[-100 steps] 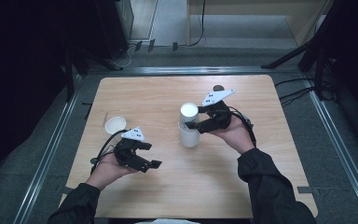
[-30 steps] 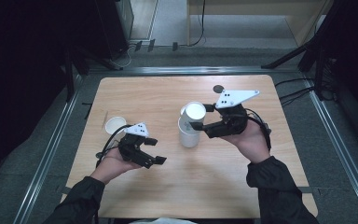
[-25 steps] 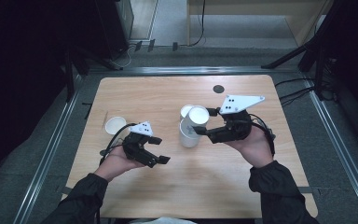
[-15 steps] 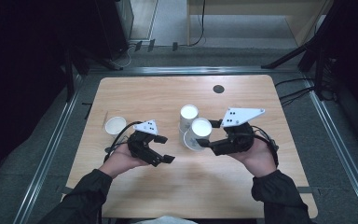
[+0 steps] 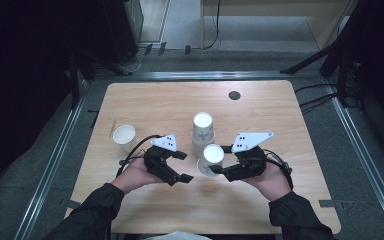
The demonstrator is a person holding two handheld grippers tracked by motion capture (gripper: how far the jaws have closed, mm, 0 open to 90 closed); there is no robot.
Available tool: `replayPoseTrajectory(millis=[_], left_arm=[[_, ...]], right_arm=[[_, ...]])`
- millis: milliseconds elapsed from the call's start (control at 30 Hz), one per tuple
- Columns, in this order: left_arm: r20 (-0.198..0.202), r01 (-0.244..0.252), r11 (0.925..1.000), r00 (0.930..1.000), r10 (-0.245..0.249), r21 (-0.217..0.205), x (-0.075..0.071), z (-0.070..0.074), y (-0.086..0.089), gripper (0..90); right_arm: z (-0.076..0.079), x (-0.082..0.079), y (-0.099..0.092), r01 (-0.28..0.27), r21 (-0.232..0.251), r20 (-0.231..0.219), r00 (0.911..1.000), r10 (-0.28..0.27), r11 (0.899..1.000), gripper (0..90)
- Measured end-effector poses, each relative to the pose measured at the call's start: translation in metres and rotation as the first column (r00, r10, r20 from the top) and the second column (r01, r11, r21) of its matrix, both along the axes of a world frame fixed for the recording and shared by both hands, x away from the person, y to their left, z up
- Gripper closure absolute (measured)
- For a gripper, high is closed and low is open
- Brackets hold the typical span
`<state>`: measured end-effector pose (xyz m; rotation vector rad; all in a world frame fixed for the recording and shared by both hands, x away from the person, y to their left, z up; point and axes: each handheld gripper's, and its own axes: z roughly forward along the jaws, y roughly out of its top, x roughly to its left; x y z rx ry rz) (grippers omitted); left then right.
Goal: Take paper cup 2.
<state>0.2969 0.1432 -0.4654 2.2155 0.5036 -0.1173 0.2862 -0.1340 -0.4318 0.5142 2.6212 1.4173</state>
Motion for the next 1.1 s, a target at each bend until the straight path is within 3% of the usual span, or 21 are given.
replayPoseTrajectory(millis=[367,600,1100], left_arm=[[-0.018,0.014,0.9995,0.9997,-0.014,-0.029,0.000,-0.003,-0.004,12.9],[-0.020,0.029,0.9991,0.9994,-0.029,-0.031,-0.001,-0.004,-0.008,12.8],[-0.002,0.037,0.9981,0.9993,-0.037,-0.050,-0.002,-0.003,-0.007,13.9]], right_arm=[[-0.007,0.002,0.019,-0.056,0.018,-0.048,0.9972,0.057,0.998,35.1],[-0.007,0.003,0.025,-0.072,0.063,-0.084,0.9935,0.078,0.995,35.1],[-0.004,0.001,0.034,-0.101,0.108,-0.093,0.9895,0.111,0.989,35.1]])
